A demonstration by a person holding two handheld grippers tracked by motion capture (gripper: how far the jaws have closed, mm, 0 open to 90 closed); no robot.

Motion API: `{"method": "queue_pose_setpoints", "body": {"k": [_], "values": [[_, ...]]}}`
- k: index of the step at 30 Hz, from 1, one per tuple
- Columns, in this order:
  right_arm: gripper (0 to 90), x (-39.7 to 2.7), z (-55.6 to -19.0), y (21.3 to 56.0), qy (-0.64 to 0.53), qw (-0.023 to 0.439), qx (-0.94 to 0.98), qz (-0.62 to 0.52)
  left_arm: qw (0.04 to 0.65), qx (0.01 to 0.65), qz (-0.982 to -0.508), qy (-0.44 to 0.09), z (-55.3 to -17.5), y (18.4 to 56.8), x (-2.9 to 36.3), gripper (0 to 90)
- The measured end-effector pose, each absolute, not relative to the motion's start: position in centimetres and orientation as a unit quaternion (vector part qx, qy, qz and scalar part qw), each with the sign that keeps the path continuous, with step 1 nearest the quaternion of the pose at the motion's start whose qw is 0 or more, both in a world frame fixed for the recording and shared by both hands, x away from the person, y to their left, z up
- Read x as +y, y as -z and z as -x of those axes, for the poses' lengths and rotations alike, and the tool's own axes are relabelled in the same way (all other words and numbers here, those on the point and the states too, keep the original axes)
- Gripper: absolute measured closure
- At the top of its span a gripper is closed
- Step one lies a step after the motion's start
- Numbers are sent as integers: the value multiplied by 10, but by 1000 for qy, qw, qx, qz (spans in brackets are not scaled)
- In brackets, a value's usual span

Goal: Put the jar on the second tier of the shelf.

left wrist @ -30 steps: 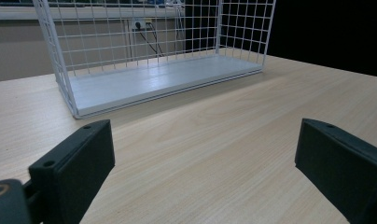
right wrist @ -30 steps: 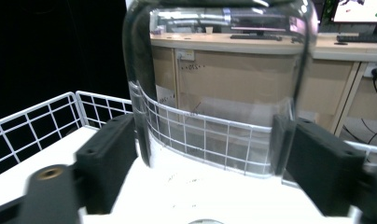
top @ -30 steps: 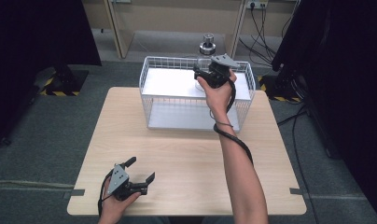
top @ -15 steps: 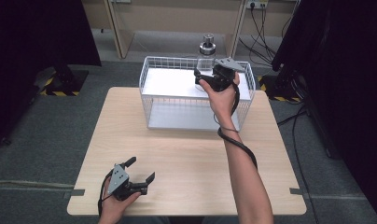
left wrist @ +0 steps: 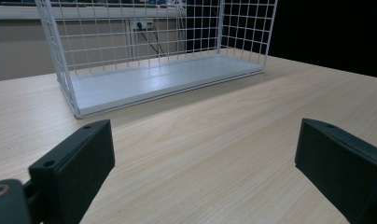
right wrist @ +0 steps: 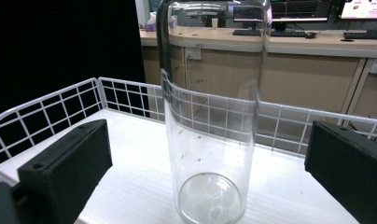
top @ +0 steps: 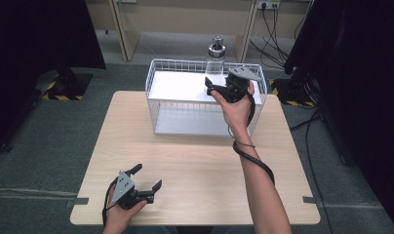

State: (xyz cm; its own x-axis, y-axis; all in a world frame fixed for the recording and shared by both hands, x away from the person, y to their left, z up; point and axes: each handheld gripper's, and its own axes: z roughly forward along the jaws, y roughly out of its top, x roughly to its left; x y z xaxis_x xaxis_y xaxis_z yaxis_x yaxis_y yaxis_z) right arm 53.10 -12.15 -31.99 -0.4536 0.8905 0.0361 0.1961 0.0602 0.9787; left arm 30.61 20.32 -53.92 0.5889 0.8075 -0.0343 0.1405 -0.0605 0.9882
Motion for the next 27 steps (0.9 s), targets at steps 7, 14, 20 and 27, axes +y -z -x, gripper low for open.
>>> {"method": "queue_pose_setpoints", "body": {"k": [7, 14, 20, 27], "values": [[8, -131, -521, 326, -545, 317, 656, -415, 587, 353, -671, -285, -306, 539, 203, 41], [8, -136, -512, 330, -543, 317, 662, -409, 586, 354, -671, -286, -306, 539, 203, 41], [9, -139, -504, 332, -543, 320, 665, -401, 586, 354, -671, -286, -306, 539, 203, 41], [9, -140, -495, 335, -544, 320, 669, -393, 585, 354, -671, -286, -306, 539, 203, 41]]}}
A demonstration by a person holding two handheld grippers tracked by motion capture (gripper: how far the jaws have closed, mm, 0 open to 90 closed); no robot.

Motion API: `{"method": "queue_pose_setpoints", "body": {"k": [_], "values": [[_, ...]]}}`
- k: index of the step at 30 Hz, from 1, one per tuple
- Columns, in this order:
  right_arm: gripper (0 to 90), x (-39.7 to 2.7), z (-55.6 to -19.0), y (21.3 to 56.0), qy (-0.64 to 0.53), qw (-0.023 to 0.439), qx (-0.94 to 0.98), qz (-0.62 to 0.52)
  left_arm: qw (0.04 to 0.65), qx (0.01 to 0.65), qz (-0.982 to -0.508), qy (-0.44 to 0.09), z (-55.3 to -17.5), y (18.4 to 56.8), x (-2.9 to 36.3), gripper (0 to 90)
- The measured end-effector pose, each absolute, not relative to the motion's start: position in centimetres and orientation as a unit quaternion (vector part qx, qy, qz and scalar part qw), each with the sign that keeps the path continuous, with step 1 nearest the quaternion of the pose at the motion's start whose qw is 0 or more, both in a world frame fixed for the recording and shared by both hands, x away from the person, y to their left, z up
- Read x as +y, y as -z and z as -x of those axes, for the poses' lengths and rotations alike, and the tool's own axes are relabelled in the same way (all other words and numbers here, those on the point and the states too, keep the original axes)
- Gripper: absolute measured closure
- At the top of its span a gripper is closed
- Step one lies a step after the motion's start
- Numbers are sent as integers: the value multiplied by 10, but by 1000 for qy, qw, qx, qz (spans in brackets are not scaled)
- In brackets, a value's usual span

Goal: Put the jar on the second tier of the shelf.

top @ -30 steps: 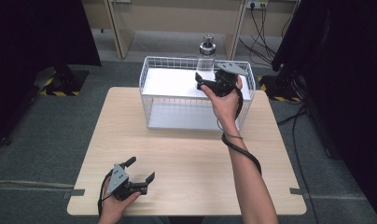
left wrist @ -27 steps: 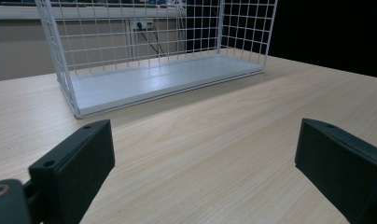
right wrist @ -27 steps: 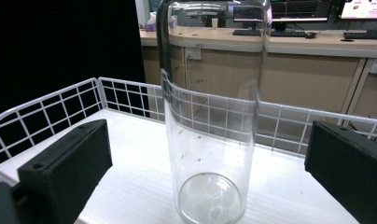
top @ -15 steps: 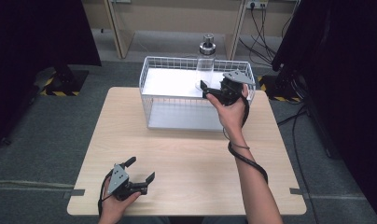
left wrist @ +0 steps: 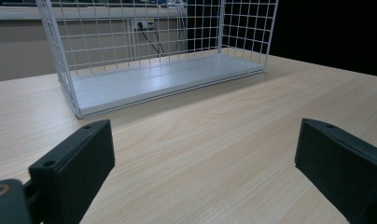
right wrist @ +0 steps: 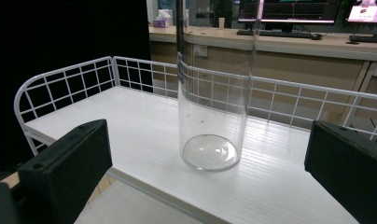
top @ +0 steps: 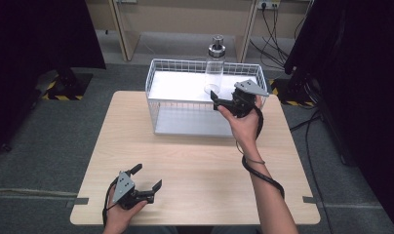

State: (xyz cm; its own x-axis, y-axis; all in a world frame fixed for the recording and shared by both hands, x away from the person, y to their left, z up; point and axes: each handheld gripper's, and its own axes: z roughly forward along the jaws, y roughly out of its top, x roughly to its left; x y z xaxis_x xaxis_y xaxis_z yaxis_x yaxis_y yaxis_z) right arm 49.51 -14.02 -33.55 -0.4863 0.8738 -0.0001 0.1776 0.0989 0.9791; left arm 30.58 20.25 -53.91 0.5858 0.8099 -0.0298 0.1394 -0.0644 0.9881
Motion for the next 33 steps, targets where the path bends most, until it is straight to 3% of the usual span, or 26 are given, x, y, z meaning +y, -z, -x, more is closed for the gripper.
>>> {"method": "queue_pose_setpoints", "body": {"k": [33], "values": [[11, -162, -458, 365, -537, 322, 679, -383, 584, 353, -672, -288, -306, 539, 202, 46]]}}
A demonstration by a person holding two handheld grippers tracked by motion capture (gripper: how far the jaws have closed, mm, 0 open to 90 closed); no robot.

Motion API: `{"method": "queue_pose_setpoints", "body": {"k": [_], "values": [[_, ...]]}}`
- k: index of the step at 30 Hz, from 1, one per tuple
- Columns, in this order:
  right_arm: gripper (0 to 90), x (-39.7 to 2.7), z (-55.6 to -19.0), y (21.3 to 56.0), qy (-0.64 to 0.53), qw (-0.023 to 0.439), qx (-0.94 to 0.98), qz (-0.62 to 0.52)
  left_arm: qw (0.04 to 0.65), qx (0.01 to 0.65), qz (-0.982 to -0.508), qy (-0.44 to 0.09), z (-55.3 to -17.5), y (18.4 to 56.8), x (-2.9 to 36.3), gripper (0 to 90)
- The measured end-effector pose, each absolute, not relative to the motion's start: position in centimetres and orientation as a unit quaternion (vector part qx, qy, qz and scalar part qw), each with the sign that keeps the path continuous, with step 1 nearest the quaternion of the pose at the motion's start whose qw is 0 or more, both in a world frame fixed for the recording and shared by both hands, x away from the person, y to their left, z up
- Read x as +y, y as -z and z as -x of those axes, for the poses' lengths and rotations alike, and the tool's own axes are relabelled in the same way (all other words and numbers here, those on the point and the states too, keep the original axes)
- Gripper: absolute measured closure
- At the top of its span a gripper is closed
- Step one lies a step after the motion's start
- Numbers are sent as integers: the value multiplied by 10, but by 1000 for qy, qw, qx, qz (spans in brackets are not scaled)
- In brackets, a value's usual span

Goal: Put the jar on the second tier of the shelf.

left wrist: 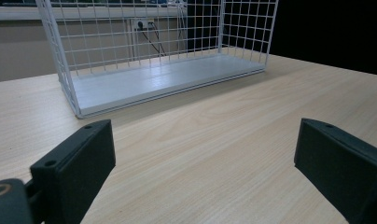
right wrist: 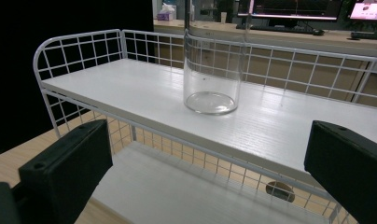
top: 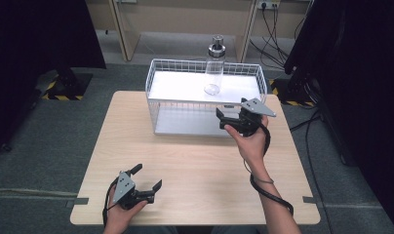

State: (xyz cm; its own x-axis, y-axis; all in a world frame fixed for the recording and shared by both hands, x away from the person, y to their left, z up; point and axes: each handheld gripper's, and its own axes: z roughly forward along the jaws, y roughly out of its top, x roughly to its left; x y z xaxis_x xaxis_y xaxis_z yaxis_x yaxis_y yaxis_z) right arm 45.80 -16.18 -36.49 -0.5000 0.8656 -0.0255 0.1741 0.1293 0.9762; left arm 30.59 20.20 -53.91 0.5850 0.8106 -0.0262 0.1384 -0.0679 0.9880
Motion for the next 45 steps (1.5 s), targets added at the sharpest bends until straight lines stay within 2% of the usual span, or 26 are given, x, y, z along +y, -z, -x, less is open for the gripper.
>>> {"method": "queue_pose_setpoints", "body": {"k": [45], "values": [[12, -198, -410, 412, -517, 320, 690, -392, 583, 353, -671, -291, -305, 539, 202, 50]]}}
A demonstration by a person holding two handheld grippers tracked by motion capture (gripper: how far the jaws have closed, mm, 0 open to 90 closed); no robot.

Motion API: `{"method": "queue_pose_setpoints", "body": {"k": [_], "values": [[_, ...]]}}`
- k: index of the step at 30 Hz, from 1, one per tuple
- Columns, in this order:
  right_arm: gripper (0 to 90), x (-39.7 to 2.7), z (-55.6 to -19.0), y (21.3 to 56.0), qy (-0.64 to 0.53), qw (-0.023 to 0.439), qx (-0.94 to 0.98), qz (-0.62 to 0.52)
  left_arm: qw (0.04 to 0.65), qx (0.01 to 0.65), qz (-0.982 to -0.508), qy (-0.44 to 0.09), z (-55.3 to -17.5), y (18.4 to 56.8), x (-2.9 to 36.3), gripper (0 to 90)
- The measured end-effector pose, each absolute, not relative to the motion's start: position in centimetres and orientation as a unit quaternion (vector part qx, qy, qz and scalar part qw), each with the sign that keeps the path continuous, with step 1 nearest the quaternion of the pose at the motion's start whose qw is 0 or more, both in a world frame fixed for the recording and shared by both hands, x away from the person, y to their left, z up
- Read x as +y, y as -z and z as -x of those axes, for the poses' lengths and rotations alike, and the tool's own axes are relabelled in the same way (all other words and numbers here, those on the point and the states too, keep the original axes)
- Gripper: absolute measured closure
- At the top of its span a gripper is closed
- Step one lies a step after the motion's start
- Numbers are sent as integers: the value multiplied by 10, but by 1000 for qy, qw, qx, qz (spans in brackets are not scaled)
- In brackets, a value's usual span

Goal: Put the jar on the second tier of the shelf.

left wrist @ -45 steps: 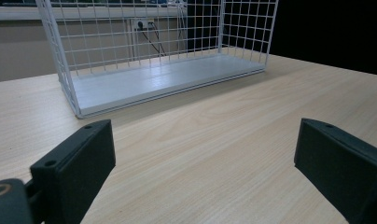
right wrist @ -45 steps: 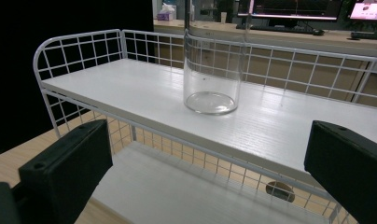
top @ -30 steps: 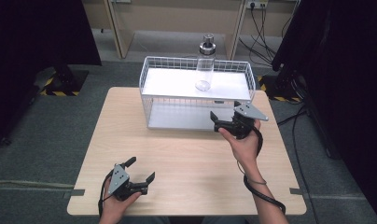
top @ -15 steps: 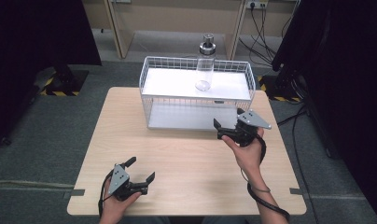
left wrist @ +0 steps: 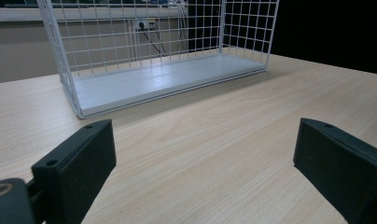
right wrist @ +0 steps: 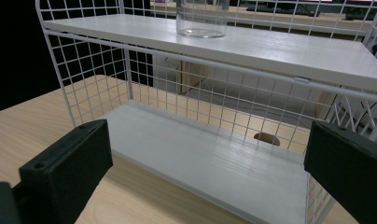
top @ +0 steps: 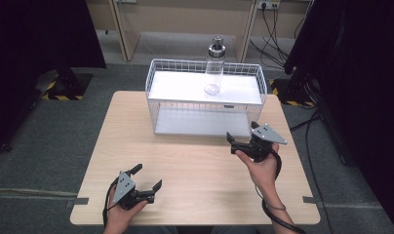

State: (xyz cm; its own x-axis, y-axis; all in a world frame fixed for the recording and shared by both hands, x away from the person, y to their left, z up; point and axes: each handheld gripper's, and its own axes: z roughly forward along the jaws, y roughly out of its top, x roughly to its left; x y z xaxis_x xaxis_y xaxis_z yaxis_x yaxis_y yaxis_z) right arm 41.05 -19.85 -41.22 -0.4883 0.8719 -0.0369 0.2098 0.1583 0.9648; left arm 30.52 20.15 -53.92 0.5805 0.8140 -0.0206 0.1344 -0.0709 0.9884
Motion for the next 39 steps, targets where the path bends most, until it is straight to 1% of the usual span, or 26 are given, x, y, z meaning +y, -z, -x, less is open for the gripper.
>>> {"method": "queue_pose_setpoints", "body": {"k": [39], "values": [[15, -232, -380, 441, -506, 322, 682, -418, 582, 352, -672, -293, -305, 539, 201, 51]]}}
